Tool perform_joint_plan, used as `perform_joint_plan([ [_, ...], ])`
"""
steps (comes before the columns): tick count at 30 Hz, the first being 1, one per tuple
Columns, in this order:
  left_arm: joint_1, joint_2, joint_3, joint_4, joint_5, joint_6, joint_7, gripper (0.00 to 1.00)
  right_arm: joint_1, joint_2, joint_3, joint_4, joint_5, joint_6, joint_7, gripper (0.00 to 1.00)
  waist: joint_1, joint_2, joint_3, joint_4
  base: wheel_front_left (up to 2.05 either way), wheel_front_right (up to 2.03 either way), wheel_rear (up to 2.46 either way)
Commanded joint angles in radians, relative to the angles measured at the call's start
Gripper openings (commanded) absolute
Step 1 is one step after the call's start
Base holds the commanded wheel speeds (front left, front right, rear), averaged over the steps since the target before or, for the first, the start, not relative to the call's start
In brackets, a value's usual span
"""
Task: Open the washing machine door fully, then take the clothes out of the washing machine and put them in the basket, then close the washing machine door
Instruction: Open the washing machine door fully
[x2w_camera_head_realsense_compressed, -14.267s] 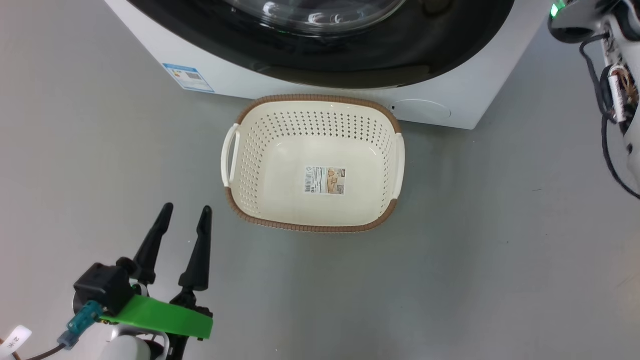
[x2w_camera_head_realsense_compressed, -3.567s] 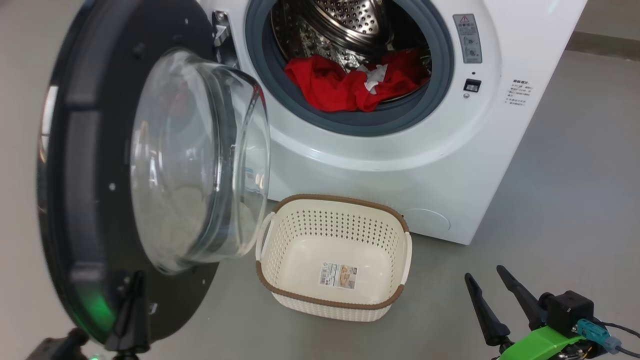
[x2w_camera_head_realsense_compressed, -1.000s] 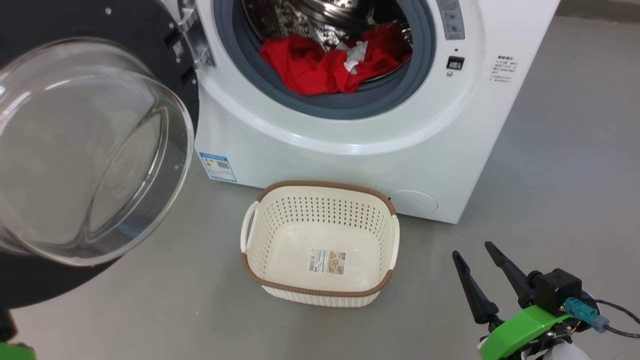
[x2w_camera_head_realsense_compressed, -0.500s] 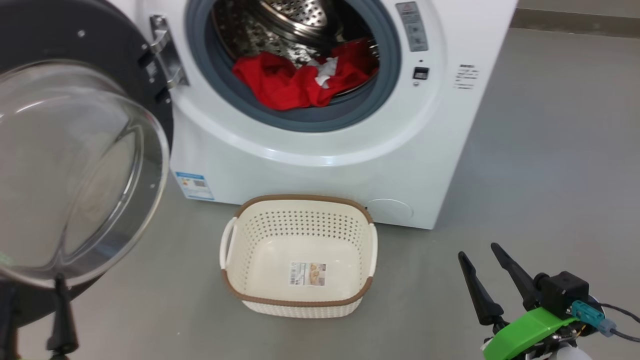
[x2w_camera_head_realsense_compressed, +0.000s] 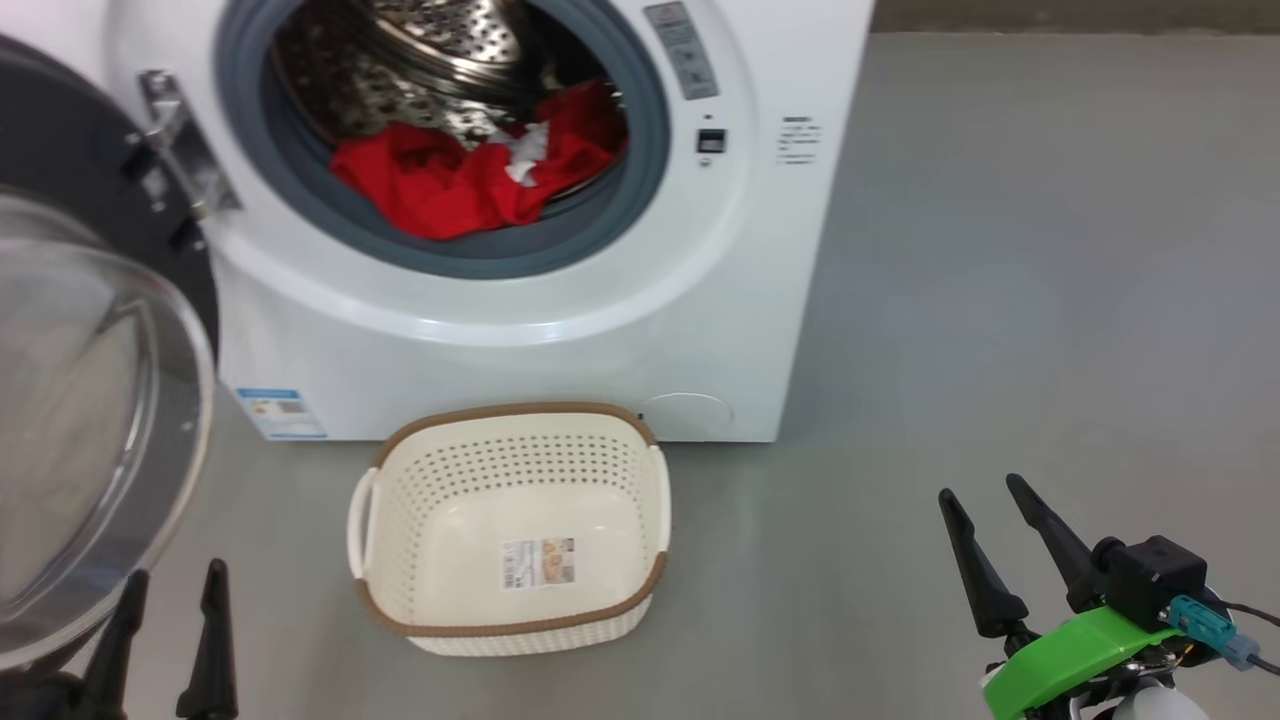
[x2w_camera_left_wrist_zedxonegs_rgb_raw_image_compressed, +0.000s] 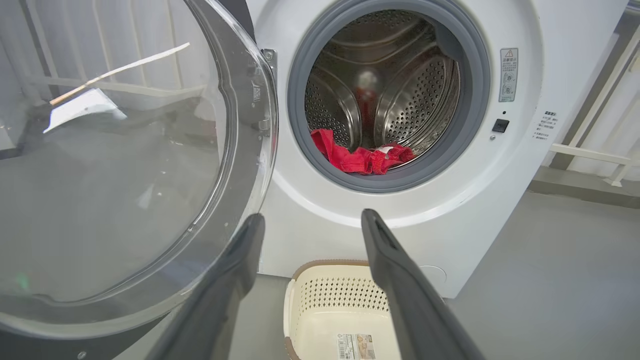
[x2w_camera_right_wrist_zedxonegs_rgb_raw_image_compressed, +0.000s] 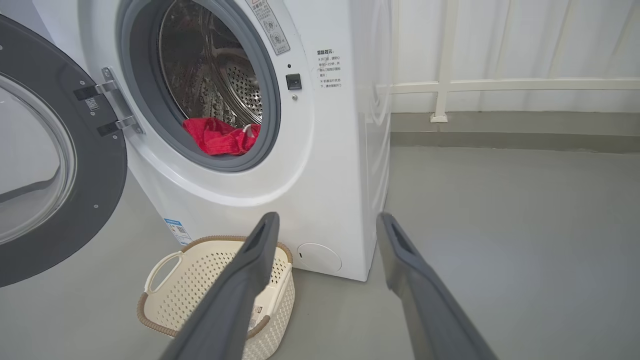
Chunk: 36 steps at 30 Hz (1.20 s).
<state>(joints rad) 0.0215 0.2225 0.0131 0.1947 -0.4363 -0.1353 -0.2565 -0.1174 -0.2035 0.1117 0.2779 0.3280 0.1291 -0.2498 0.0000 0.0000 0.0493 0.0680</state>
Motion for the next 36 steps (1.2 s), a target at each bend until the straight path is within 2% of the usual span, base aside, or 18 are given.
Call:
perform_joint_plan([
  [1, -0.009, 0.03, 0.026, -0.039, -0.015, 0.005, -0.005, 1.0, 0.009, -0.01, 0.009, -0.031, 0.012, 0.002, -0.012, 1.0, 0.0, 0.0, 0.004, -0.049, 0.0, 0.0, 0.0],
  [19, 0.044, -0.007, 0.0, -0.111, -0.02, 0.005, -0.005, 1.0, 0.036, -0.01, -0.034, -0.054, 0.005, 0.002, -0.012, 1.0, 0.0, 0.0, -0.003, -0.191, 0.0, 0.0, 0.0],
  [36, 0.058, -0.003, -0.024, -0.117, -0.022, 0.005, -0.005, 1.0, 0.06, -0.004, -0.055, -0.062, 0.007, 0.002, -0.012, 1.0, 0.0, 0.0, -0.019, -0.202, 0.0, 0.0, 0.0],
])
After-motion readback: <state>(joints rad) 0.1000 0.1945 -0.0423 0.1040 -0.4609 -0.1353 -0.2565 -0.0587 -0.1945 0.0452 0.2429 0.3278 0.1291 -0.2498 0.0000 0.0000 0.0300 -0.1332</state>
